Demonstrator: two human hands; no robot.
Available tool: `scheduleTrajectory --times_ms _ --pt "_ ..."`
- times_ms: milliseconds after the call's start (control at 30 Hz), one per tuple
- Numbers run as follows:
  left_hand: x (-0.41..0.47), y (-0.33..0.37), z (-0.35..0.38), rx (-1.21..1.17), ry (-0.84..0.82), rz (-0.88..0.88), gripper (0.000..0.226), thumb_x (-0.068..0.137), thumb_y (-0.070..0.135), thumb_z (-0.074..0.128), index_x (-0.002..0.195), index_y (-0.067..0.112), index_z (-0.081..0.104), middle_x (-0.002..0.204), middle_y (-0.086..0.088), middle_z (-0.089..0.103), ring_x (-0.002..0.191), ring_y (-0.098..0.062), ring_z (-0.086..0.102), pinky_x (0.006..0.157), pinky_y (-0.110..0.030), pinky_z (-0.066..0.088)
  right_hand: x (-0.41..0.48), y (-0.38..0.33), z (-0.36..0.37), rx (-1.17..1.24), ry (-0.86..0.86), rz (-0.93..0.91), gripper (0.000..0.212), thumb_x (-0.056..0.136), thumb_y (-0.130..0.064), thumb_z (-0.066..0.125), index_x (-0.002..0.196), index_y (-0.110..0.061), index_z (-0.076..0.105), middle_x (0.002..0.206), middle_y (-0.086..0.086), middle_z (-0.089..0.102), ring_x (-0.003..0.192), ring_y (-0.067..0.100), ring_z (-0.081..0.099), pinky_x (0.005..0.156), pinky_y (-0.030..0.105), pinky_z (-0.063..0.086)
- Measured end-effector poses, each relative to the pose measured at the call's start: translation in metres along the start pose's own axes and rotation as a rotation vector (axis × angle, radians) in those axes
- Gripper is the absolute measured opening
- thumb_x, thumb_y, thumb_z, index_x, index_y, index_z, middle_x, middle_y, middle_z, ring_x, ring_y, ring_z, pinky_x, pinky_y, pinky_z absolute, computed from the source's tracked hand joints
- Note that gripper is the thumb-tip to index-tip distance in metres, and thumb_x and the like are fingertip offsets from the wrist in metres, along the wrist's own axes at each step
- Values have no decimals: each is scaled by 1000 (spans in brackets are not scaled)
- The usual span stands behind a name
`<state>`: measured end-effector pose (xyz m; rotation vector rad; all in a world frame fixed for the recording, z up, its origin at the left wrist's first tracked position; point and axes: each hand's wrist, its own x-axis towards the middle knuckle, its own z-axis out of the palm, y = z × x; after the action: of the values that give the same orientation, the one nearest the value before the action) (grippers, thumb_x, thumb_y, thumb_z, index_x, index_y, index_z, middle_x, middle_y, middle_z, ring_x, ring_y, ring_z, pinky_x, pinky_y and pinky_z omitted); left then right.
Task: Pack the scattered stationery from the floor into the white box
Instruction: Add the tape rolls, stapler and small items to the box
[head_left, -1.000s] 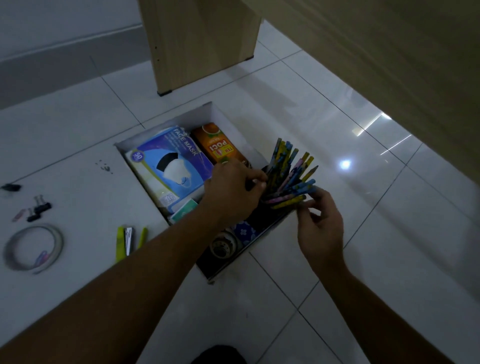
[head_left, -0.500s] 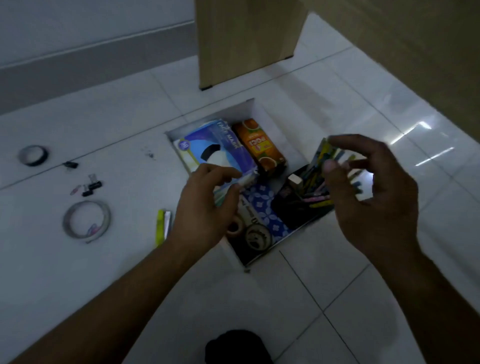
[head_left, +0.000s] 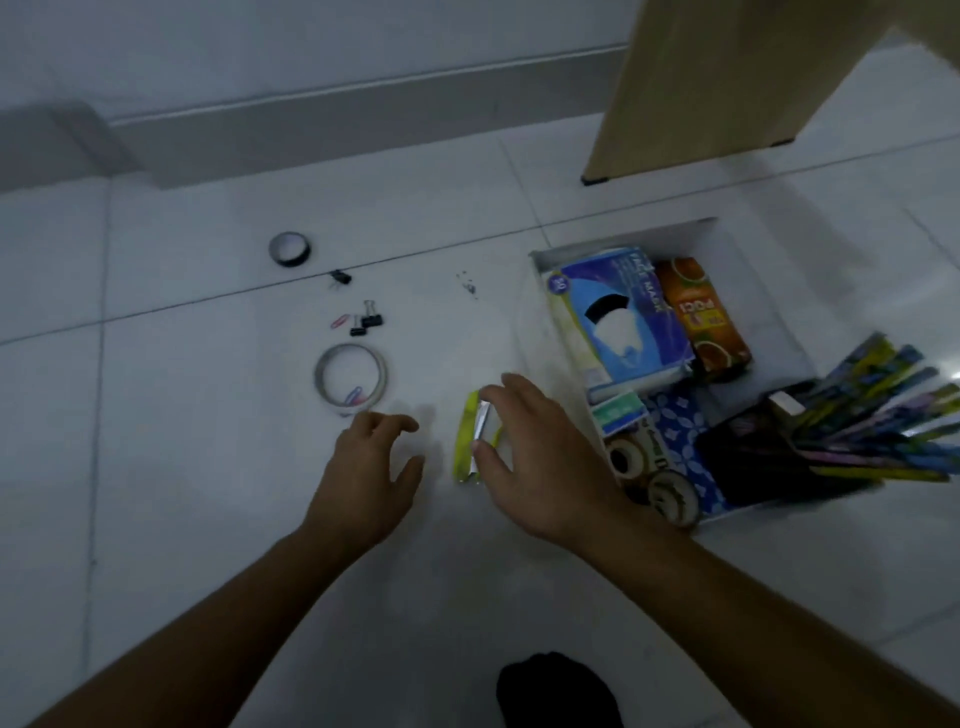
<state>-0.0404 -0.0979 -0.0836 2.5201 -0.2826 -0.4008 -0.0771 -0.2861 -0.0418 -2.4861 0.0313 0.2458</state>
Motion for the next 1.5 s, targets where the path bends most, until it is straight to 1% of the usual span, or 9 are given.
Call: scheduleTrajectory --times_ms 167,333,533,733,967,1100,1233,1433,1500 --pt "-23 -39 7 66 -155 -189 65 80 49 67 137 23 47 132 -9 43 120 -28 46 100 -39 45 38 8 47 -237 -360 281 80 92 -62 42 153 -35 -4 160 18 -9 133 48 32 103 51 35" --pt "-30 -48 20 22 -87 -145 56 82 42 68 132 22 54 125 -5 44 109 -22 52 94 -25 41 49 10 75 -362 -227 185 54 93 -50 49 139 -25 34 151 19 15 124 40 33 90 44 43" --pt "-30 -50 27 8 -25 -105 48 84 31 69 127 15 57 123 -7 47 104 -22 53 89 -24 43 40 -4 67 -115 -248 58 42 83 -26 59 122 -30 46 133 8 28 113 34 43 86 36 47" --pt "-17 -17 29 -40 21 5 39 79 17 70 116 4 62 109 -18 53 98 -35 51 80 -39 47 -4 -28 18 269 -12 -179 40 85 -28 61 123 -36 53 138 -3 32 110 21 54 83 27 51" --pt "-8 35 42 -127 18 108 36 84 24 68 118 14 60 115 -6 52 107 -22 50 88 -24 38 -33 15 -49 246 385 -109 44 92 -21 63 134 -31 55 145 0 36 120 -12 41 93 6 43" --pt "-7 54 47 -156 11 188 32 85 23 67 116 16 61 111 0 50 105 -17 49 85 -17 33 -36 54 -72 165 484 35 48 91 -9 63 137 -19 53 142 10 41 127 12 44 98 15 45" --pt "-3 61 51 -151 12 216 32 85 23 67 116 17 61 112 0 51 104 -15 49 85 -18 33 -18 70 -75 130 473 74 51 90 -7 65 138 -18 51 141 12 40 124 11 40 91 -5 30" --pt "-2 43 52 -117 -10 135 31 85 24 68 115 17 62 115 -2 52 108 -19 49 88 -21 35 44 49 -63 19 311 22 54 93 -7 58 144 -17 45 152 16 32 139 32 32 113 40 34" --pt "-3 32 50 -97 -10 106 31 85 24 67 115 18 62 116 -2 52 108 -19 49 88 -22 35 54 45 -60 -11 271 -4 55 94 -4 53 146 -18 41 155 17 29 141 36 29 115 45 31"
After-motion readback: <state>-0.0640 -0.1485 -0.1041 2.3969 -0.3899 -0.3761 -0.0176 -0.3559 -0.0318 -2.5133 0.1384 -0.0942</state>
